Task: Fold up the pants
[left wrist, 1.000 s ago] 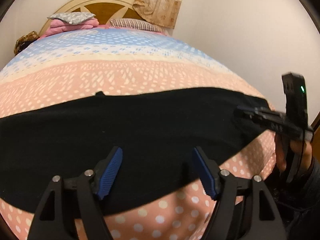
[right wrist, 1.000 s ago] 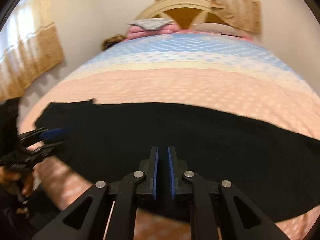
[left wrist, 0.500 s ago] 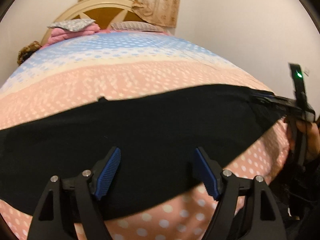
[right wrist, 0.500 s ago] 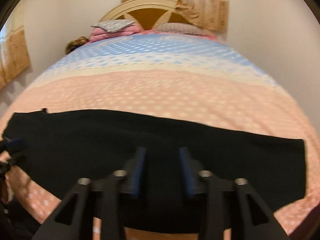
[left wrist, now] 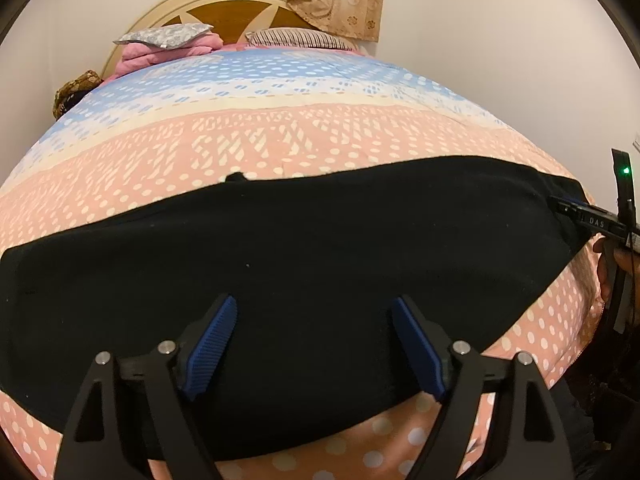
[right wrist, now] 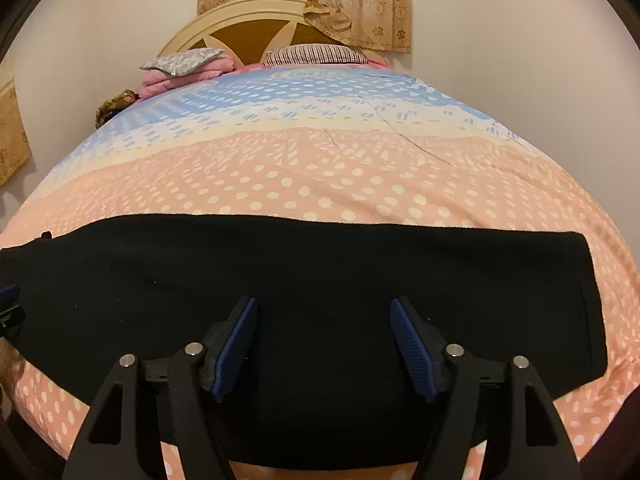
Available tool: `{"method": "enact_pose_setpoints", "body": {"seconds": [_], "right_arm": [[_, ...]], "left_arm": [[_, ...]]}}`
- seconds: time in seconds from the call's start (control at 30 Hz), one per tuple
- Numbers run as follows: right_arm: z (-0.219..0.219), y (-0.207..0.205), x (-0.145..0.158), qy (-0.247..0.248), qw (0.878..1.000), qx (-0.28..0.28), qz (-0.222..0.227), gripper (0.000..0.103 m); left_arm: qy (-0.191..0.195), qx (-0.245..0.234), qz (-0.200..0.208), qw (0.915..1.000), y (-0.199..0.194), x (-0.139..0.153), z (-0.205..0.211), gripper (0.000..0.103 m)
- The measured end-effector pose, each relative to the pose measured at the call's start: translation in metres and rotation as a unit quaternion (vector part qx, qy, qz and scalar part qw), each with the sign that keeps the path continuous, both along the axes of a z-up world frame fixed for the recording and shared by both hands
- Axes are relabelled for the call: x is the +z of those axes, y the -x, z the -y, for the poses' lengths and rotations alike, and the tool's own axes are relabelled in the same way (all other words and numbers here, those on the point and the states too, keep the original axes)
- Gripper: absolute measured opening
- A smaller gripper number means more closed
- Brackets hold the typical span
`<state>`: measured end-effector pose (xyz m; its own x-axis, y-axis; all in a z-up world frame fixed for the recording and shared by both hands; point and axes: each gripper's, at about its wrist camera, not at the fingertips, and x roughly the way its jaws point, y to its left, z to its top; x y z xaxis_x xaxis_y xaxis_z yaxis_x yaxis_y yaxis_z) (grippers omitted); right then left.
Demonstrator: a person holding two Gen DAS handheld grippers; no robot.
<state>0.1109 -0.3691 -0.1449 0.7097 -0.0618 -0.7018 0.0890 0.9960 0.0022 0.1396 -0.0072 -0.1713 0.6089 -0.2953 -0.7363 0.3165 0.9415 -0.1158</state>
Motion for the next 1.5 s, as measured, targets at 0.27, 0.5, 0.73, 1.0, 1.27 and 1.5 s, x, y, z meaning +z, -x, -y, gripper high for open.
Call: {"method": "enact_pose_setpoints", "body": {"seconds": [0.27, 0.5, 0.73, 1.0, 1.27, 1.5], "right_arm": [[0.001, 0.000, -0.001, 0.001, 1.000, 0.011, 0.005, 0.071], [0.011, 0.000, -0.001, -0.005, 1.000, 0.025, 0.016, 0.073], [0.046, 0.018, 0.012, -0.010, 0.999, -0.039, 0.034, 0.073], [0.097, 0.027, 0.004, -0.038, 0.992, -0.121, 0.010, 0.073], [-0.019, -0.036, 0.039, -0.209, 0.974, 0.087, -0.006, 0.072], [-0.197, -0.143, 0.028, -0.293, 0.916, 0.246, -0.124, 0.056]], "left_arm": [[-0.006, 0.027, 0.006, 0.9996, -0.001, 0.009, -0.030, 0.083], [-0.015, 0.097, 0.005, 0.9952, -0.006, 0.006, -0.086, 0.083], [-0.015, 0.167, 0.014, 0.9857, -0.014, 0.000, -0.136, 0.083], [-0.040, 0.161, 0.027, 0.9858, -0.012, -0.009, -0.132, 0.086], [0.020, 0.152, 0.042, 0.9873, -0.004, 0.012, -0.127, 0.086], [-0.006, 0.121, 0.032, 0.9921, 0.001, 0.001, -0.103, 0.086]]}}
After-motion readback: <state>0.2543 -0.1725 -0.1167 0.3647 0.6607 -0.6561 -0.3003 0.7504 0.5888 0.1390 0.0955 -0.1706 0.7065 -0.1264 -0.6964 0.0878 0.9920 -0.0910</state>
